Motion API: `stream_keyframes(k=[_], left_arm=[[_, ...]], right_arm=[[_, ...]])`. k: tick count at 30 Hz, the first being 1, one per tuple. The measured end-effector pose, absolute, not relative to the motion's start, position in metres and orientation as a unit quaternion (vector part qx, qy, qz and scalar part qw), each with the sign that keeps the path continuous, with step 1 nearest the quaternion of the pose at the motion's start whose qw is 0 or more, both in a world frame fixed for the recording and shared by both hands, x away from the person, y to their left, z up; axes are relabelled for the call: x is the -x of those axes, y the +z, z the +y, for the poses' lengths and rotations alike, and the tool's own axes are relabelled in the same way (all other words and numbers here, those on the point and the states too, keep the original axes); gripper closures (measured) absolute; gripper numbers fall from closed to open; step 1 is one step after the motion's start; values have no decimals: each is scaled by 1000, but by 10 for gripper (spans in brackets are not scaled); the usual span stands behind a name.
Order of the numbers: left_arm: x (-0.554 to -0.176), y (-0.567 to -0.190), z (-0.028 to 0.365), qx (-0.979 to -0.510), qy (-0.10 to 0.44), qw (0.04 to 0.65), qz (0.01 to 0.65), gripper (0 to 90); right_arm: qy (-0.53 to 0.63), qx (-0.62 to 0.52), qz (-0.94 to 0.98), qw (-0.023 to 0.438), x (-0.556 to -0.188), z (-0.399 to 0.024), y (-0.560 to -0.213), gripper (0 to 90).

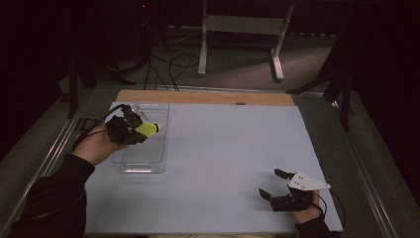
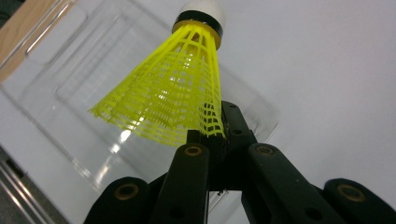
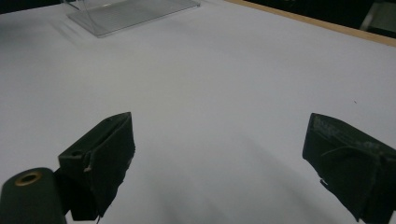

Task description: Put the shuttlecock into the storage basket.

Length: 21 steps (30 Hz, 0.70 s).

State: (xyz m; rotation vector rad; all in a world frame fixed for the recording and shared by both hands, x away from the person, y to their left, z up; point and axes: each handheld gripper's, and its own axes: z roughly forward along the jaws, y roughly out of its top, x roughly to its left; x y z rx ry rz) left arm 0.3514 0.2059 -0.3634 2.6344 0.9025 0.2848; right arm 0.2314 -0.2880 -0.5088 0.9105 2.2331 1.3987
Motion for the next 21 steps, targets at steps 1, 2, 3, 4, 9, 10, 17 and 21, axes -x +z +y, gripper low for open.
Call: stream_keyframes(k=[1,2,3,4,9,10,17,21], left_arm=[[-352,-363,210,-928,90,175,317,900],[-352,-363,213,-931,90,172,309,900],[-353,-363,216,-934,92,167,303,900],[-353,-363,219,-935,88,163,303,900],[-355,-363,233,-942,68,163,286,900],[-356,-362,235,-942,66,162,286,900],[-358,-363,246,-953,55,148,258,900],[-358,-365,250,-962,49,139,230,900]], right_arm=[[494,-322,789,175,-231,-288,-509,91],[494,-321,789,176,-232,-288,-509,91],[494,-321,789,176,-232,-288,-509,90],[493,-321,789,176,-232,-287,-509,90],[494,-320,789,176,-232,-287,-509,91],[494,-320,789,176,-232,-287,-509,90],[493,-319,790,176,-233,-287,-510,91],[494,-320,790,173,-233,-287,-510,91]])
